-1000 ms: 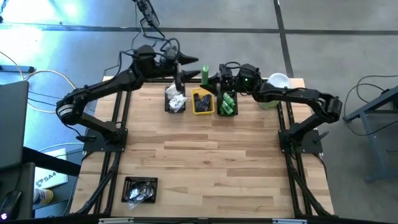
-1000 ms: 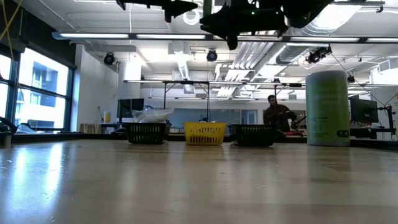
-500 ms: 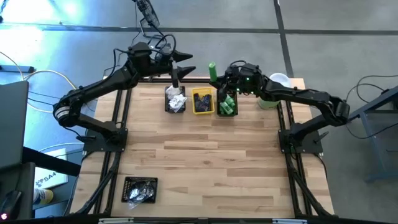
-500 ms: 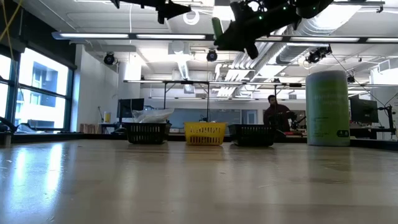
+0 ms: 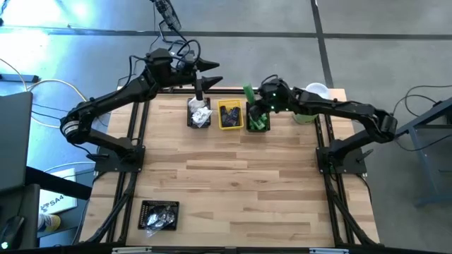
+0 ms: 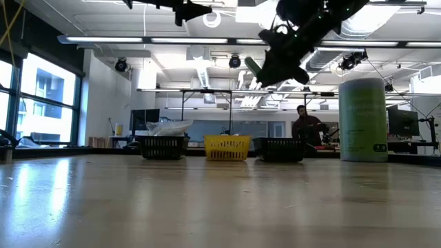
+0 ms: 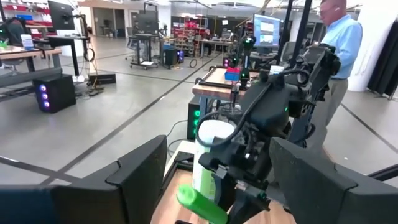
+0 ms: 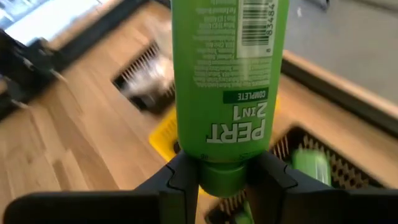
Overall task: Pick & Place Travel size toiletries
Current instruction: Put the green shampoo bottle into the top right black bin
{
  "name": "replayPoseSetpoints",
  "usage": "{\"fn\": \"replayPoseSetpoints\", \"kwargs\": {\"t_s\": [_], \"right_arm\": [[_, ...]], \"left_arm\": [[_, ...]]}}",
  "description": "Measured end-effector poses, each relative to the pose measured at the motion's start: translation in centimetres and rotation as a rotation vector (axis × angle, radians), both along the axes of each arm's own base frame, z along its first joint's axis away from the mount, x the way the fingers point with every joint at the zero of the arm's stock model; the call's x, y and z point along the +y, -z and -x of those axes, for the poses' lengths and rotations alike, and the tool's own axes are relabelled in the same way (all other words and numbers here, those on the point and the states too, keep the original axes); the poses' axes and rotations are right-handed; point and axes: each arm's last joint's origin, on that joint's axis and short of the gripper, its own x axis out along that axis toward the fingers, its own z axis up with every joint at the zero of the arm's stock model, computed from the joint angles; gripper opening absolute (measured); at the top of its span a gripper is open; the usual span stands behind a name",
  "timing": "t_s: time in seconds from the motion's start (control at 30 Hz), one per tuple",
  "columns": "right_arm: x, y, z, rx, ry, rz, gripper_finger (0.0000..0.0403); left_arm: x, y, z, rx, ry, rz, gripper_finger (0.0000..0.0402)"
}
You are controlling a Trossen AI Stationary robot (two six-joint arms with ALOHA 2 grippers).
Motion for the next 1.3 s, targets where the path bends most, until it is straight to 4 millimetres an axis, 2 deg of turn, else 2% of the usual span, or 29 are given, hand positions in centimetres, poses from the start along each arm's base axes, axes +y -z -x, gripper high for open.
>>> {"fn": "replayPoseSetpoints", "kwargs": {"t_s": [0.2,0.53,0.67,0.87,1.13,1.3], "right_arm": [[-0.1,2.2,0.1,0.129,0.049,-0.114,0.0091],[-0.7,7.8,-1.0,0.366,0.117,-0.26,0.0091],[-0.7,9.2,-1.1,0.432,0.141,-0.294,0.0091],[-0.7,9.3,-1.1,0.442,0.145,-0.301,0.0098],[-0.6,9.0,-0.8,0.449,0.156,-0.29,0.0176],[-0.4,8.1,-0.6,0.418,0.142,-0.293,0.0191]], "left_arm": [[0.0,0.0,0.0,0.0,0.001,0.0,0.0278],[0.0,0.1,0.0,0.007,0.003,0.008,0.0278],[0.0,0.3,0.0,0.027,0.003,0.022,0.0278],[0.0,0.4,0.0,0.035,0.003,0.028,0.0278],[0.0,0.4,0.0,0.036,0.003,0.026,0.0278],[0.0,0.4,0.0,0.037,0.003,0.024,0.0278]]}}
